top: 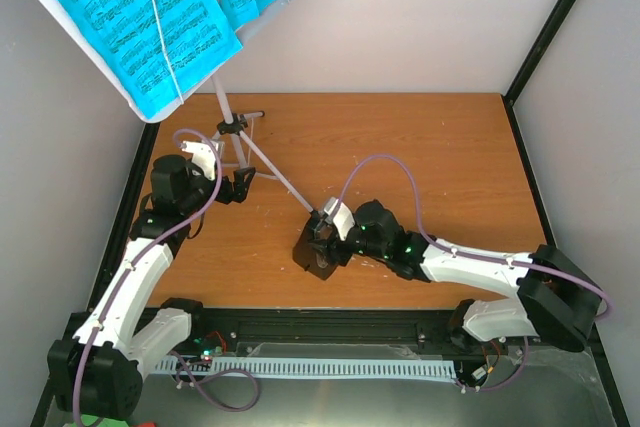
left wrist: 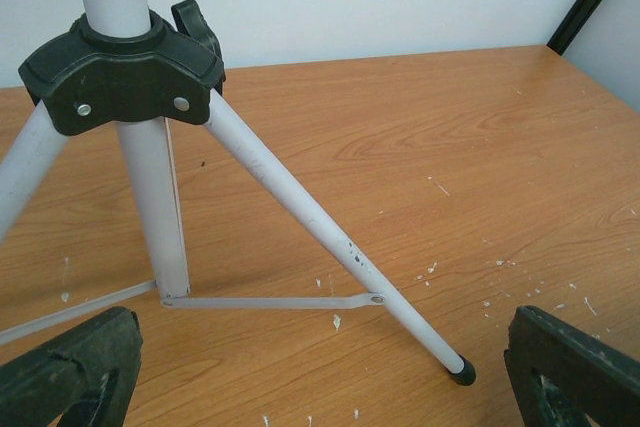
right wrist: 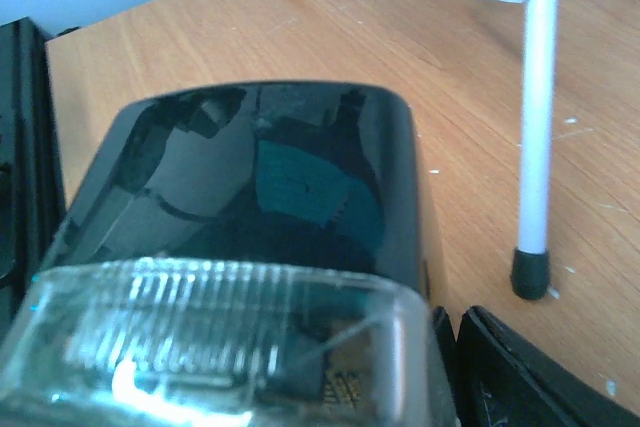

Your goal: Pack up the instrument practice props

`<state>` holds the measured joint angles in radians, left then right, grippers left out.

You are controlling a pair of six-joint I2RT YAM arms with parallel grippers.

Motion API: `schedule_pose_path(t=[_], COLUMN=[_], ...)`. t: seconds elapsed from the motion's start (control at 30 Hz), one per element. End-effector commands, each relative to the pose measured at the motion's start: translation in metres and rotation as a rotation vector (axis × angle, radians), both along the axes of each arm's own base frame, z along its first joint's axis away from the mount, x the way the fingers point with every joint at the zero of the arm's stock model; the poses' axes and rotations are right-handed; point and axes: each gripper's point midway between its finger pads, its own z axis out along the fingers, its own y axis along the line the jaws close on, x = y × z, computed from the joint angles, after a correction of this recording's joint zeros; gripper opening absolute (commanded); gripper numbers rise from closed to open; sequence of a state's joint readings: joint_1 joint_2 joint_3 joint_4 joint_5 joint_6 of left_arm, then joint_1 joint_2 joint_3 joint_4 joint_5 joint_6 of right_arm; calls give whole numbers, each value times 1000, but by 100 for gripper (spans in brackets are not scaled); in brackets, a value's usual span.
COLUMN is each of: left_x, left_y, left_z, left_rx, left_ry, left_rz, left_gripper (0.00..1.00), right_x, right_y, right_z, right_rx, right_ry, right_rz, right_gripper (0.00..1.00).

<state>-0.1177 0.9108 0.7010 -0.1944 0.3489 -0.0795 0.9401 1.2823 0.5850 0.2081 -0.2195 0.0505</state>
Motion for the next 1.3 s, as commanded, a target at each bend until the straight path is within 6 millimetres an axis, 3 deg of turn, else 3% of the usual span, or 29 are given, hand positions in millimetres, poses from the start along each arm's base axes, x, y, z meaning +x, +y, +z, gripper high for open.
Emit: schedule_pose_path(t=[0.0, 0.2, 0.33, 0.47, 0.67, 0.87, 1.03, 1.17, 1.27], left_x=[2, 3, 2, -1, -4, 0, 10, 22, 33], left_y=[-2, -3, -5, -10, -12, -17, -18, -19, -22], left_z=[9, 11, 13, 18, 15, -2, -8, -13, -16], left_rx=[-8, -44, -148, -296, -457, -569, -604, -646, -659], left_ry=[-32, -14, 37, 70, 128, 202, 219, 223, 222], left_rz=[-13, -3, 22, 44, 83, 96, 107, 122, 120], left_gripper=[99, 99, 99, 99, 100, 99, 99, 92, 87], right_x=[16, 22, 35, 54, 94, 141, 174, 194, 202], right_y=[-16, -74, -119, -150, -175, -193, -208, -223, -228], right_z=[12, 9, 2, 0, 2, 3, 12, 15, 13], right_rx=[9, -22, -57, -70, 2, 3, 23, 49, 55], right_ry=[-53, -22, -30, -13, 27, 21, 15, 40, 66], right_rz=[-148, -406, -647, -830, -956, -1031, -1070, -1098, -1088], right_gripper=[65, 60, 60, 60, 59, 59, 61, 63, 70])
